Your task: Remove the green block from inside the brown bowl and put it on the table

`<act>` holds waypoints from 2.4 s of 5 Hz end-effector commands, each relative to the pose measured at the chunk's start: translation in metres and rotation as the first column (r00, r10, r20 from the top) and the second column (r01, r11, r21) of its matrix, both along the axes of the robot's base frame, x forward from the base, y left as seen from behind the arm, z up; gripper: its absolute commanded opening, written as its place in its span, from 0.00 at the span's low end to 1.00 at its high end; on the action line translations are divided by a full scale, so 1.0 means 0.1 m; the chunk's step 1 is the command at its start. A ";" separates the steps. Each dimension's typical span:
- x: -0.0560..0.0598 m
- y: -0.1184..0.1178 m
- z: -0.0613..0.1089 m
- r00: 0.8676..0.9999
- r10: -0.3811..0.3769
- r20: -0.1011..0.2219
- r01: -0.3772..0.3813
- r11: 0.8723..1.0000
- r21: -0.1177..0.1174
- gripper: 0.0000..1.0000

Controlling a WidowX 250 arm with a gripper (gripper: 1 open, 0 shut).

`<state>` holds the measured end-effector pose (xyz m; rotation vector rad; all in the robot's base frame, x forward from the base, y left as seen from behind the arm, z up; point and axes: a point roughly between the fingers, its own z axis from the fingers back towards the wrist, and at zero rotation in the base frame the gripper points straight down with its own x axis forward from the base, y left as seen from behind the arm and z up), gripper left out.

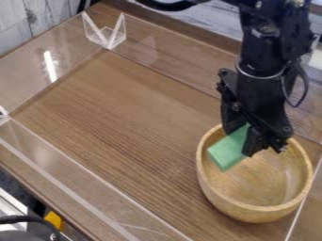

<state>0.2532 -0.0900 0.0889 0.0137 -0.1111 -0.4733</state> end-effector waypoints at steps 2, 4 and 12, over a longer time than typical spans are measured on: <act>0.11 0.03 0.27 0.996 0.024 0.085 -0.022 0.999 -0.023 0.00; 0.11 0.24 0.31 0.996 0.056 0.067 -0.057 0.998 0.004 0.00; 0.34 0.96 0.06 0.973 0.227 0.030 -0.229 0.967 0.112 0.00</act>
